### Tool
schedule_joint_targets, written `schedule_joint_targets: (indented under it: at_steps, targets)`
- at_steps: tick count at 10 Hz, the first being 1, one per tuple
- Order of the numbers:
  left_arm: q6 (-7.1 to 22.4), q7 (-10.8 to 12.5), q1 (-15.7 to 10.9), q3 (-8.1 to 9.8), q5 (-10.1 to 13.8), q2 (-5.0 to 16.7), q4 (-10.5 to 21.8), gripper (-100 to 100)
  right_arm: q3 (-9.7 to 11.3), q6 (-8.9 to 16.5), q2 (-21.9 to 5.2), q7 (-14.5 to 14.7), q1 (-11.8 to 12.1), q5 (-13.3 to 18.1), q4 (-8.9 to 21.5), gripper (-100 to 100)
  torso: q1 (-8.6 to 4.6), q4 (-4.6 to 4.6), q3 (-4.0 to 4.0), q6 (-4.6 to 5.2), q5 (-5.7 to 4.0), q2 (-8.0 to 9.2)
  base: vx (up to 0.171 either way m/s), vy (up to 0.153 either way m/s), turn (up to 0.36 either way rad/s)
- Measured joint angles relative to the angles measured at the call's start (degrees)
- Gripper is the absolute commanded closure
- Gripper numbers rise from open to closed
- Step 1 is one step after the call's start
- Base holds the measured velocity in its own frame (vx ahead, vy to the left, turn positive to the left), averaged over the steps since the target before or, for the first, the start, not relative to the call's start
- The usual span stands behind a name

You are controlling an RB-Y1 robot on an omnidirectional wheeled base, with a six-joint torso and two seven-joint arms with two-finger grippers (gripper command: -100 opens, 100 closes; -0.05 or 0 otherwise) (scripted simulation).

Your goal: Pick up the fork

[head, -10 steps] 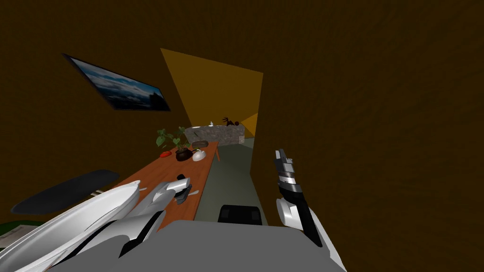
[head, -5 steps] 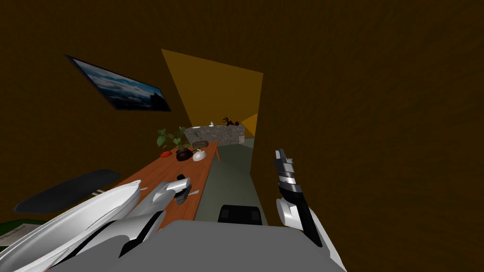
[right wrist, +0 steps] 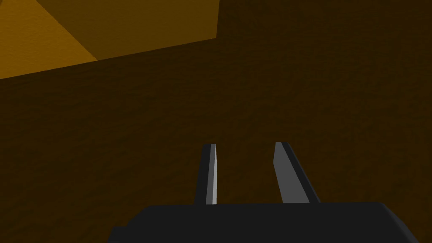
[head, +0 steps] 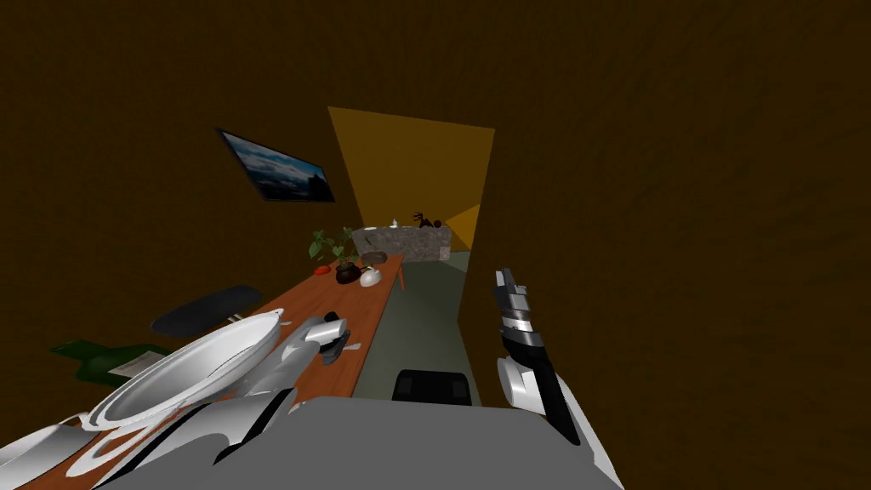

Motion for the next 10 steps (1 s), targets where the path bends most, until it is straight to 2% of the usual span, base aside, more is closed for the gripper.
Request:
schedule_joint_targets:
  at_steps: [2,7,9,10]
  targets:
    - [1.31,-0.62,0.72,-0.65,-0.04,-0.35,-3.07,100,0.00,0.00,0.00,0.00,0.00,0.00,0.00,0,0.03,0.02,0.07,-0.05,-0.02,0.12,0.077,-0.022,0.308]
    - [4.43,-3.04,2.46,-2.86,-0.28,-1.46,-9.73,100,0.00,0.00,0.00,0.00,-0.01,0.00,0.00,0,-0.01,0.02,0.02,0.03,0.00,0.03,0.078,-0.030,0.178]
    - [6.18,-3.85,3.78,-3.90,-0.43,-2.15,-13.80,100,0.00,0.00,0.00,0.00,0.00,0.00,0.00,0,-0.01,0.02,0.03,-0.08,-0.02,0.05,0.068,-0.030,0.195]
    - [6.42,-4.00,3.90,-3.97,-0.45,-2.16,-14.00,0,0.01,0.00,0.00,0.00,-0.02,0.00,0.00,0,0.05,0.05,0.08,0.02,0.01,0.14,0.006,-0.005,-0.012]
